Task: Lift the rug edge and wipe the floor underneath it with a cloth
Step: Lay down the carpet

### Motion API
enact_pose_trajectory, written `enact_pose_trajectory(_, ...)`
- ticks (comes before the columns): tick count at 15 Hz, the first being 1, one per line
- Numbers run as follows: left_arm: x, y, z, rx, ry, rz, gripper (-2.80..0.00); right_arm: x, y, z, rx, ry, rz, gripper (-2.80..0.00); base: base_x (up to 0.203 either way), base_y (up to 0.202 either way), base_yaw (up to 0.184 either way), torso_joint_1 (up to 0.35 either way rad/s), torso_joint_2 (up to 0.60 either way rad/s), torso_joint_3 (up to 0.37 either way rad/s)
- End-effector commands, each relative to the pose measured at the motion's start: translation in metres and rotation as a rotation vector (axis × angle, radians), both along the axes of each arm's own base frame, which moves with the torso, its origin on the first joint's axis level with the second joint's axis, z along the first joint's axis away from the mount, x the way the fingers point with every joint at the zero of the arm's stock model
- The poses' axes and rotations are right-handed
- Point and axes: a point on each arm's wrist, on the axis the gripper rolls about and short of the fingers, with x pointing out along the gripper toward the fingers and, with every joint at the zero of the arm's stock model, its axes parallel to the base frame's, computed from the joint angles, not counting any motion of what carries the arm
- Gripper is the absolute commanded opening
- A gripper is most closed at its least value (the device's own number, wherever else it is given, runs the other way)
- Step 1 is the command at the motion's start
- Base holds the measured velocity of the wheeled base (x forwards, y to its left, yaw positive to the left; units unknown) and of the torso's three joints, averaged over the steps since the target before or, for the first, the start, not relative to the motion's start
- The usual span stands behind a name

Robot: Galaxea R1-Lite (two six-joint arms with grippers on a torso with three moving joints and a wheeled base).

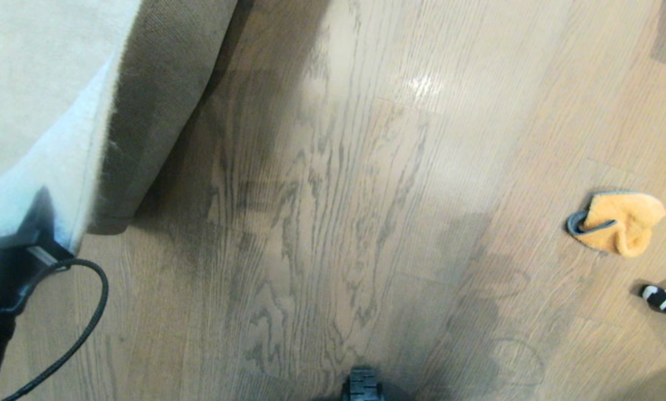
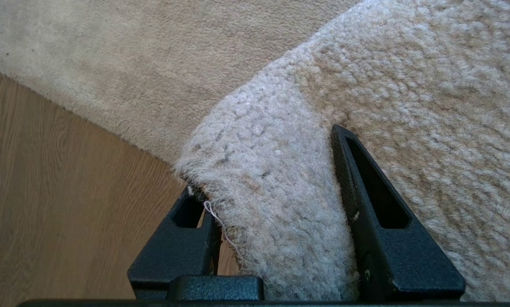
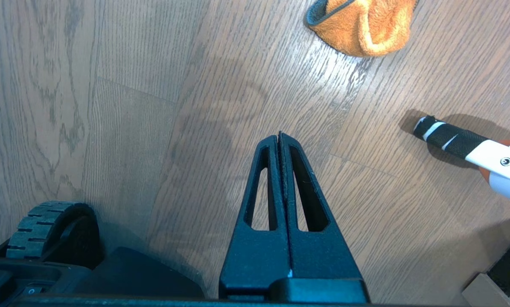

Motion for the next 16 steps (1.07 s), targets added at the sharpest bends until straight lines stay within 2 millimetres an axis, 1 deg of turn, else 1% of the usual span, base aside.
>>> enact_pose_trajectory(1, -0.004, -0.001, 0.005, -0.007, -0.059, -0.015, 0.00, 0.000, 0.000, 0.000, 0.000, 0.001, 0.001, -2.80, 0.000, 0.000, 0.000, 0.000, 0.00, 0.000)
enact_pose_trajectory(3, -0.012, -0.003, 0.007, -0.009, -0.080, -0.036, 0.00, 0.000, 0.000, 0.000, 0.000, 0.001, 0.001, -2.80, 0.000, 0.000, 0.000, 0.000, 0.00, 0.000)
enact_pose_trajectory(4, -0.012, -0.003, 0.005, -0.007, -0.073, -0.041, 0.00, 0.000, 0.000, 0.000, -0.001, 0.001, 0.001, -2.80, 0.000, 0.000, 0.000, 0.000, 0.00, 0.000)
enact_pose_trajectory(7, -0.011, -0.003, 0.010, -0.010, -0.097, -0.041, 0.00, 0.000, 0.000, 0.000, 0.000, 0.001, 0.001, -2.80, 0.000, 0.000, 0.000, 0.000, 0.00, 0.000)
enact_pose_trajectory(8, -0.013, -0.003, 0.011, -0.013, -0.107, -0.037, 0.00, 0.000, 0.000, 0.000, 0.000, 0.001, 0.001, -2.80, 0.000, 0.000, 0.000, 0.000, 0.00, 0.000)
enact_pose_trajectory(12, -0.019, -0.001, 0.007, -0.050, -0.107, 0.014, 0.00, 0.000, 0.000, 0.000, 0.000, 0.001, 0.001, -2.80, 0.000, 0.000, 0.000, 0.000, 0.00, 0.000)
enact_pose_trajectory(16, -0.027, 0.001, 0.012, -0.072, -0.139, 0.094, 0.00, 0.000, 0.000, 0.000, 0.000, 0.001, 0.001, -2.80, 0.000, 0.000, 0.000, 0.000, 0.00, 0.000)
